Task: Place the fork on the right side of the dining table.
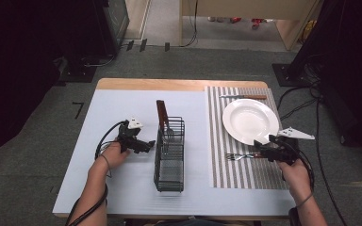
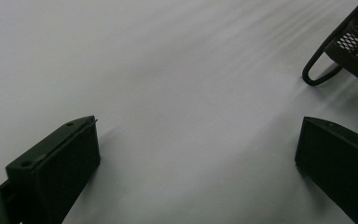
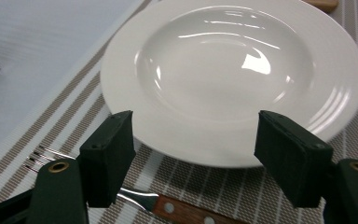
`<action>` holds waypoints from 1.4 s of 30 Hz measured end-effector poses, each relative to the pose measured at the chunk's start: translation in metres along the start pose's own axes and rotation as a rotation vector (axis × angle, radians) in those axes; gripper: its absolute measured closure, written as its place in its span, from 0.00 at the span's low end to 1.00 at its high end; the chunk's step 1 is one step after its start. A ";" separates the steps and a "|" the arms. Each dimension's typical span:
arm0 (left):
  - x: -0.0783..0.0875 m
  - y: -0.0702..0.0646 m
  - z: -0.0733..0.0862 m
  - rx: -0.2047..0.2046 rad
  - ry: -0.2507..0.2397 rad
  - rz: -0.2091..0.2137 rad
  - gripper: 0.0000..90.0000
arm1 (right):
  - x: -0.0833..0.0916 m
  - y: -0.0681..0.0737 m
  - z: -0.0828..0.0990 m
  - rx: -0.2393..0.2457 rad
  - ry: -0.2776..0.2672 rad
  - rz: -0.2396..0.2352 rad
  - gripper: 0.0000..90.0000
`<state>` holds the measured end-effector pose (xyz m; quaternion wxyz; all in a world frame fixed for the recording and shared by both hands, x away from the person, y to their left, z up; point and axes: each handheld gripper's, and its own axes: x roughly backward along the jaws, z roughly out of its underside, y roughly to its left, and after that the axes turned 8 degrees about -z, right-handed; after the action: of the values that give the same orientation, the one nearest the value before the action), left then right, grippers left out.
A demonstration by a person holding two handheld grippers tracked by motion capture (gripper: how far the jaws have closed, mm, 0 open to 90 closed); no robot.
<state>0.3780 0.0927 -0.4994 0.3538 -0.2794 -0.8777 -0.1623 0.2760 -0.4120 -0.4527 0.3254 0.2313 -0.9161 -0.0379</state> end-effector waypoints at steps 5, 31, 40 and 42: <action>0.000 0.000 0.000 0.000 -0.001 0.000 0.00 | -0.007 0.013 -0.008 0.037 0.008 -0.013 0.31; 0.000 0.000 0.000 0.001 -0.001 0.000 0.00 | -0.064 0.079 -0.028 0.137 0.044 -0.139 0.26; 0.000 0.000 0.000 0.001 -0.001 0.000 0.00 | -0.084 0.098 -0.028 0.126 0.044 -0.126 0.25; 0.000 0.000 0.000 0.001 0.000 0.000 0.00 | -0.089 0.103 -0.027 0.120 0.044 -0.127 0.25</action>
<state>0.3780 0.0928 -0.4994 0.3538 -0.2792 -0.8779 -0.1618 0.3120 -0.2785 -0.4601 0.3280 0.3087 -0.8928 0.0017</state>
